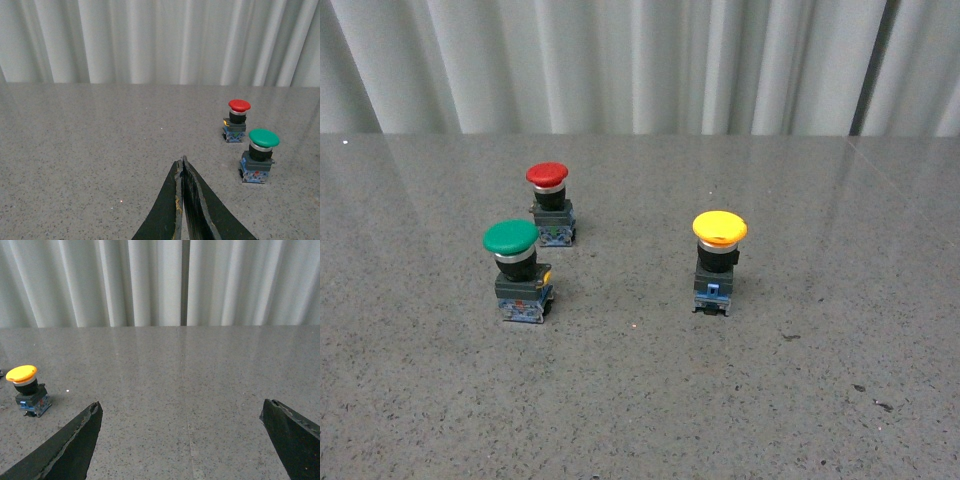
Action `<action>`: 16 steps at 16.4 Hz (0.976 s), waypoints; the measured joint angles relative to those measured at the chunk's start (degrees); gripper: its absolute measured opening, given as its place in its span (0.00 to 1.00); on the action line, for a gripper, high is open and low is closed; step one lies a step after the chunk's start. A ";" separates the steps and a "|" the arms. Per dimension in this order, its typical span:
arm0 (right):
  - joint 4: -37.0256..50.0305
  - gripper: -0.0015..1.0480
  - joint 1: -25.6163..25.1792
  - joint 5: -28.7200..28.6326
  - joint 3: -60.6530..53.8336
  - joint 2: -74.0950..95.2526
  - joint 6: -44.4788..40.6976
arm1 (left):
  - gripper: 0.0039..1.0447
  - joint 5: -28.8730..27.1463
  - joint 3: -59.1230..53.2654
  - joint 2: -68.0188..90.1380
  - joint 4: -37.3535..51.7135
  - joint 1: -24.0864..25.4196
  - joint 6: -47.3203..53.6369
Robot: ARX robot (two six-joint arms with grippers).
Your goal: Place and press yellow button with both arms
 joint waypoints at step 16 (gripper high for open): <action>34.56 0.94 13.51 6.69 14.97 37.53 2.08 | 0.94 0.00 0.00 0.00 0.02 0.00 0.00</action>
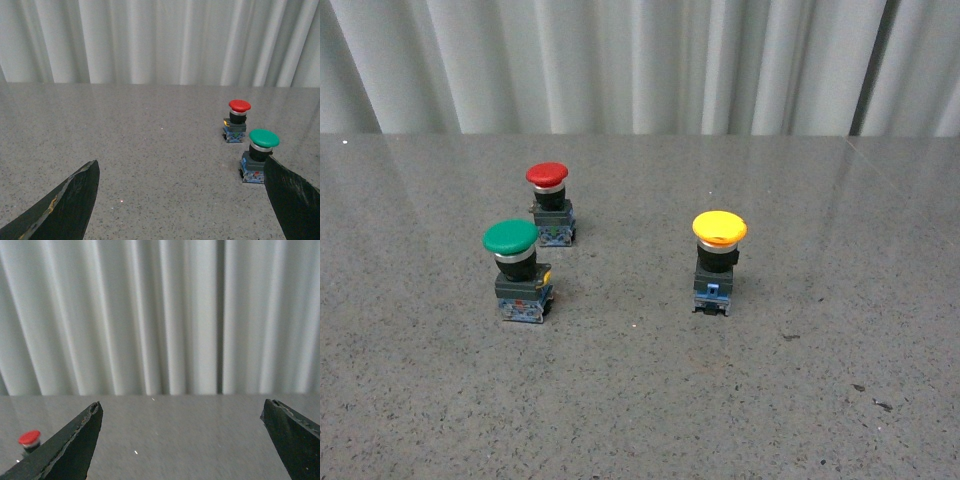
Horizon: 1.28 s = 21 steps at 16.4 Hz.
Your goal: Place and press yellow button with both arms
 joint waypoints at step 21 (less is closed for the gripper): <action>-2.73 0.38 14.69 -2.14 33.07 58.62 -9.03 | 0.94 0.00 0.00 0.00 0.00 0.00 0.00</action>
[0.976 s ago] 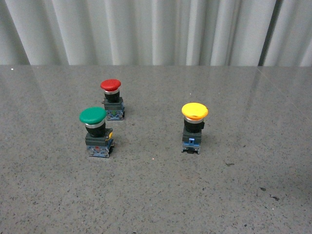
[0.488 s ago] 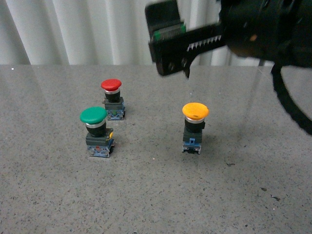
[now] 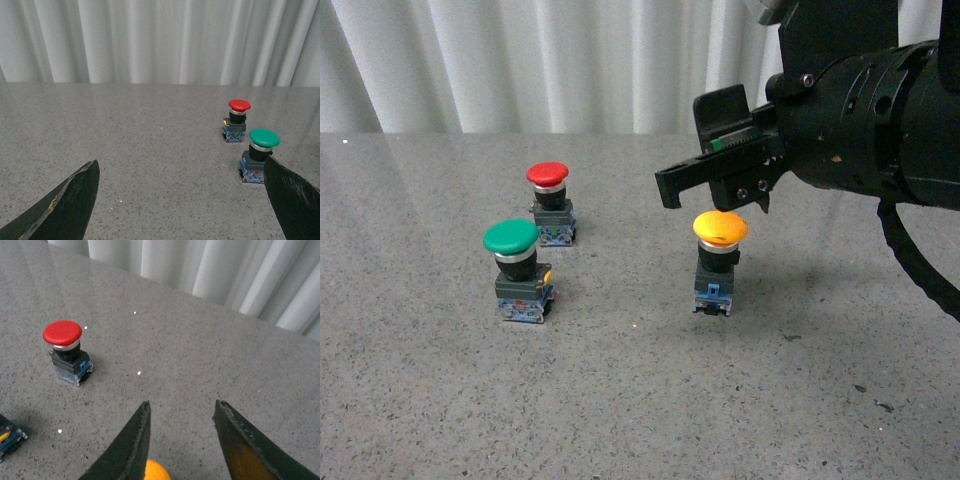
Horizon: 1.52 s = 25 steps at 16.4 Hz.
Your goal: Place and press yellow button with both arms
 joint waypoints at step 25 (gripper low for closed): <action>-2.51 0.02 0.17 -2.16 -0.68 5.14 2.19 | 0.94 0.00 0.00 0.00 0.00 0.00 0.00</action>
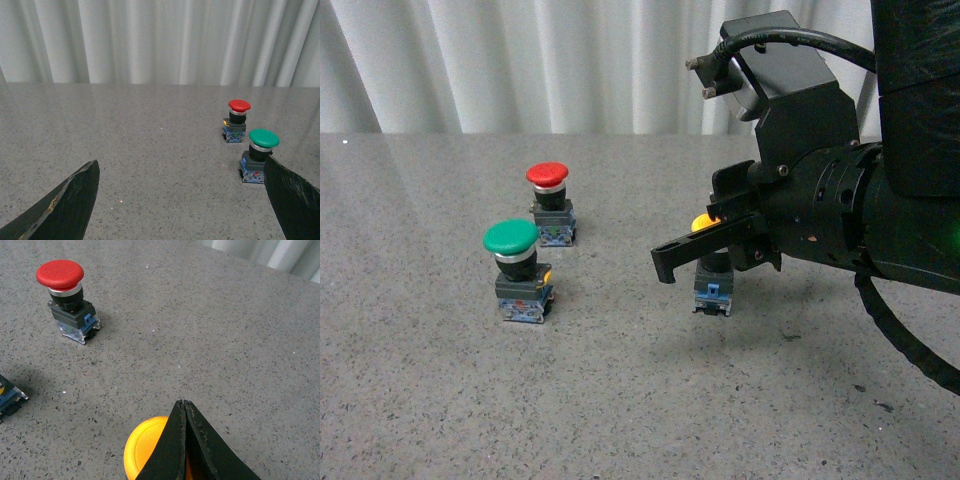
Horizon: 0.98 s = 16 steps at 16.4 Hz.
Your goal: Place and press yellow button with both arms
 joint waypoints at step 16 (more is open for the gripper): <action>21.09 0.02 1.70 -1.38 -3.63 -11.15 7.61 | 0.94 0.00 0.00 0.00 0.00 0.00 0.00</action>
